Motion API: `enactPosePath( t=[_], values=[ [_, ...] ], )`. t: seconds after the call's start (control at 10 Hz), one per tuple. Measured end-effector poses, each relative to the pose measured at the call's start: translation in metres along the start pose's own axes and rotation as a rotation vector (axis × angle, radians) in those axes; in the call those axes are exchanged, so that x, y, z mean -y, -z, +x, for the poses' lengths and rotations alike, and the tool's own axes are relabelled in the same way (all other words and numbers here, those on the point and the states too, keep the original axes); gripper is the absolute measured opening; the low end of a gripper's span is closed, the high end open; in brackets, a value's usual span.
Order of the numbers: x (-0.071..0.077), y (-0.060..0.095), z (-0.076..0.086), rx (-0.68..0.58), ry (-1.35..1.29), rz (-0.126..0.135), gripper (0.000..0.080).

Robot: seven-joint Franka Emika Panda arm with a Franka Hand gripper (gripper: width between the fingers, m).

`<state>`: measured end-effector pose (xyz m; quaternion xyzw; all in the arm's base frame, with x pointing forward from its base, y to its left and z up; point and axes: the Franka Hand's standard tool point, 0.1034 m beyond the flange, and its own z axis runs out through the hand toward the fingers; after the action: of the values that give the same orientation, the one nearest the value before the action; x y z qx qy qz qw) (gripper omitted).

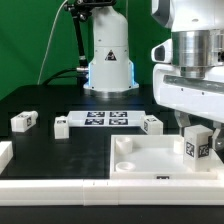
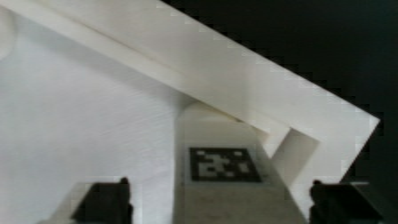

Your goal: Assemble one leg

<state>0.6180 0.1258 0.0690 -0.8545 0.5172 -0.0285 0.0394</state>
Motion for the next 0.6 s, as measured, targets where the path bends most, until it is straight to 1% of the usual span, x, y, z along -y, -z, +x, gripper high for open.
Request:
enactPosePath(
  t=[0.1, 0.2, 0.3, 0.6],
  values=[
    [0.0, 0.0002, 0.0002, 0.0, 0.085, -0.001, 0.0614],
    [-0.0006, 0.0006, 0.0004, 0.005, 0.205, -0.01, 0.0614],
    [0.0001, 0.001, -0.0001, 0.005, 0.322, -0.01, 0.0642],
    [0.0005, 0.0008, -0.0014, 0.006, 0.588, -0.009, 0.0649]
  ],
)
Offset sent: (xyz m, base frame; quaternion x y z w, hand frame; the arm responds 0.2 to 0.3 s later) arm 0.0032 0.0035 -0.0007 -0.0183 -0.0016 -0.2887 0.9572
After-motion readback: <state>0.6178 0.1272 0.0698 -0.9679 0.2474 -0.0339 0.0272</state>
